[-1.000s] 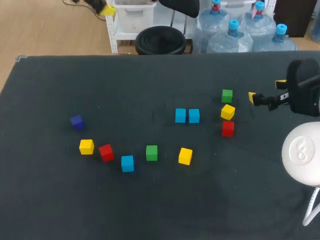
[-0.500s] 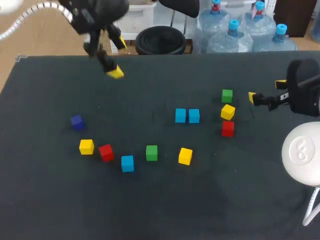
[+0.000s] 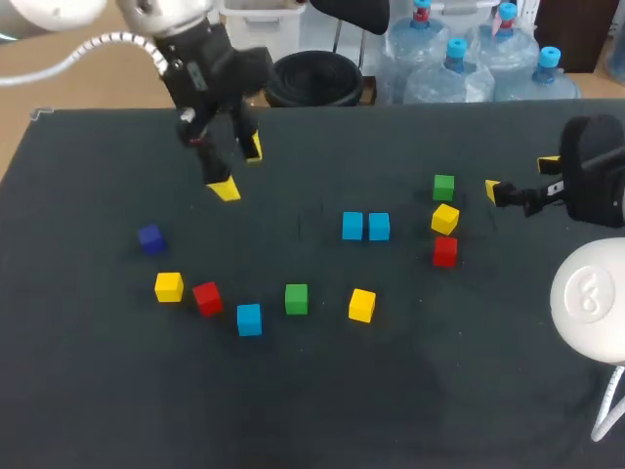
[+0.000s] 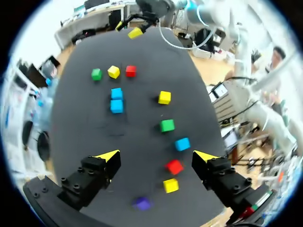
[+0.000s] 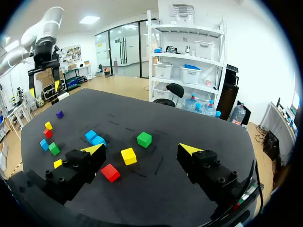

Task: Place the blue cubes, place green cubes on the blue cubes, place the yellow cubes on the green cubes, then place the red cubes on the yellow cubes, and place purple cube on the red cubes.

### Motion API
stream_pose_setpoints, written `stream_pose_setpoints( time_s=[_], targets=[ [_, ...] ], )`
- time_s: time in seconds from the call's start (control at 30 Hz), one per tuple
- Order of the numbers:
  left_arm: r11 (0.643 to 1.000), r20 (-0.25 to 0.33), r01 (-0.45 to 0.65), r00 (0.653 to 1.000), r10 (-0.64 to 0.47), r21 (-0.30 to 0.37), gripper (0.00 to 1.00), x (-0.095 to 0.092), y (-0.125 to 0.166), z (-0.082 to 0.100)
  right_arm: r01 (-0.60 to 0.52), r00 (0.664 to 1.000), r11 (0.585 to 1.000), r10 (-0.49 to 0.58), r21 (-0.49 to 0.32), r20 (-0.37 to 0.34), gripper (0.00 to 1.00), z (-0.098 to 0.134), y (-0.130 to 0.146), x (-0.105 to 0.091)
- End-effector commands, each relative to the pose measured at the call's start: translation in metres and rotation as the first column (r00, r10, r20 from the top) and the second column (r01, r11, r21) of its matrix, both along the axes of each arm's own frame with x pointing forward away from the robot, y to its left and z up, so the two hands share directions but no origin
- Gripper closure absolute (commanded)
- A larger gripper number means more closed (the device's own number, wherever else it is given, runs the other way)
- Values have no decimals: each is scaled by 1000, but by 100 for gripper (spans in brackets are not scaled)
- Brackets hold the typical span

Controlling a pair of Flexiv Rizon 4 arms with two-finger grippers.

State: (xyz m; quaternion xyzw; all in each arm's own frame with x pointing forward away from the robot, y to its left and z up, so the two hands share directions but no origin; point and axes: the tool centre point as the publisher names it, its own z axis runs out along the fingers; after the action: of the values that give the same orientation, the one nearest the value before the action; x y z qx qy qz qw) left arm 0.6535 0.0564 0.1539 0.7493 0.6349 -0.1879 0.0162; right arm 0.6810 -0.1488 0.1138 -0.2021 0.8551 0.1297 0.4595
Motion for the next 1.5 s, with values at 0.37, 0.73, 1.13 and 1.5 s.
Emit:
stream_pose_setpoints(
  time_s=[0.37, 0.73, 1.13, 1.5],
  targets=[
    [946, -37, -316, 949, 314, -67, 0, -36, 22, -12, -3, 1000, 1000, 3, 2, -1, 0, 1, -1, 0],
    [980, 93, -197, 977, 194, 19, 0, -67, 16, -10, -3, 1000, 1000, 3, 2, -1, 0, 1, -1, 0],
    [965, 51, -255, 965, 258, -53, 0, -66, -8, -35, -3, 1000, 1000, 3, 2, -1, 0, 1, -1, 0],
    [977, 82, -212, 974, 211, 3, 0, -43, -2, -38, -3, 1000, 1000, 3, 2, -1, 0, 1, -1, 0]
  ],
)
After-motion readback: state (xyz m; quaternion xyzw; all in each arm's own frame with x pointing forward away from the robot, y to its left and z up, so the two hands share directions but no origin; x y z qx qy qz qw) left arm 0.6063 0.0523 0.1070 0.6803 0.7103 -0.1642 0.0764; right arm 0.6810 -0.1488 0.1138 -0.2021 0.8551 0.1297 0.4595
